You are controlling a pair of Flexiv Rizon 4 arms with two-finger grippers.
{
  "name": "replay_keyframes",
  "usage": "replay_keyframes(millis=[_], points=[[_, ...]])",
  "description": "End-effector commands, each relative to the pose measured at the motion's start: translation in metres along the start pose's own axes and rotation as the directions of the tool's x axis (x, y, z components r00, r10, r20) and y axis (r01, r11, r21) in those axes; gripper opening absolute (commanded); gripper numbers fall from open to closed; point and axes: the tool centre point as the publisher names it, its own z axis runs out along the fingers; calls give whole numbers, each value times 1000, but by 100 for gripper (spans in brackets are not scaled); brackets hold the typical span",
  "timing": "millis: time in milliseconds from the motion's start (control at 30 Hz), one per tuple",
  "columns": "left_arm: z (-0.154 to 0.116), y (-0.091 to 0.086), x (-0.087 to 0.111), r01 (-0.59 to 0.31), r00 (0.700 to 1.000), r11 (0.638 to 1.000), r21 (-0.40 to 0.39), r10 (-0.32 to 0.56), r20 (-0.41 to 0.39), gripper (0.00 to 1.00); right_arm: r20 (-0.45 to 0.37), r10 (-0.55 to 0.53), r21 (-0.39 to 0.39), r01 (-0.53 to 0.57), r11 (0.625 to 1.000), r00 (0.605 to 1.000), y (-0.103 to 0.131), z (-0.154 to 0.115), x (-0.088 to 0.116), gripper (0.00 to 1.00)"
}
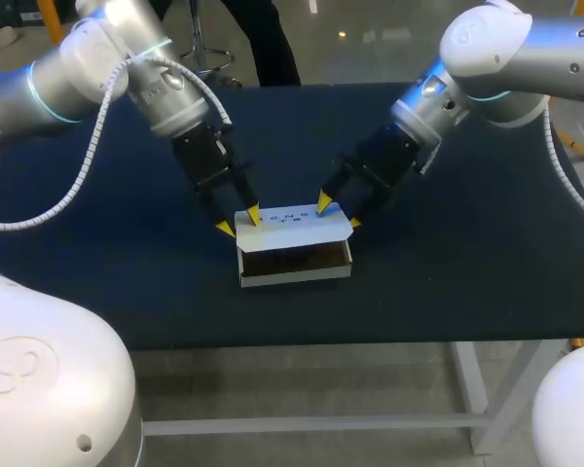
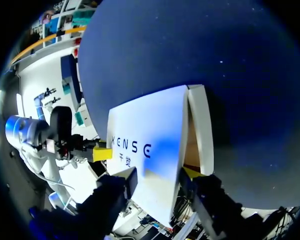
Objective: Assemble the packaging by folding the flat box into shape, placing the metal phone stand inside, and closing the box properly
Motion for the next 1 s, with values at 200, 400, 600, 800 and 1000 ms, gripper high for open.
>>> replay_keyframes(millis=[200, 400, 600, 800, 1000], points=[[-2, -7, 1, 15, 1000, 999, -36, -16, -13, 49, -3, 4, 17, -4, 1000, 1000, 4, -1, 5, 60], [-5, -8, 3, 28, 999, 998, -47, -29, -13, 49, -2, 10, 17, -9, 1000, 1000, 4, -2, 7, 60], [-7, -10, 4, 33, 999, 997, -65, -34, -16, 48, -4, 17, 20, -17, 1000, 1000, 4, -2, 7, 59], [-8, -10, 5, 37, 999, 997, -73, -38, -17, 48, -5, 19, 20, -19, 1000, 1000, 4, -2, 8, 60], [-10, -11, 5, 52, 998, 995, -86, -54, -21, 47, -3, 20, 20, -20, 1000, 1000, 3, -3, 10, 60]])
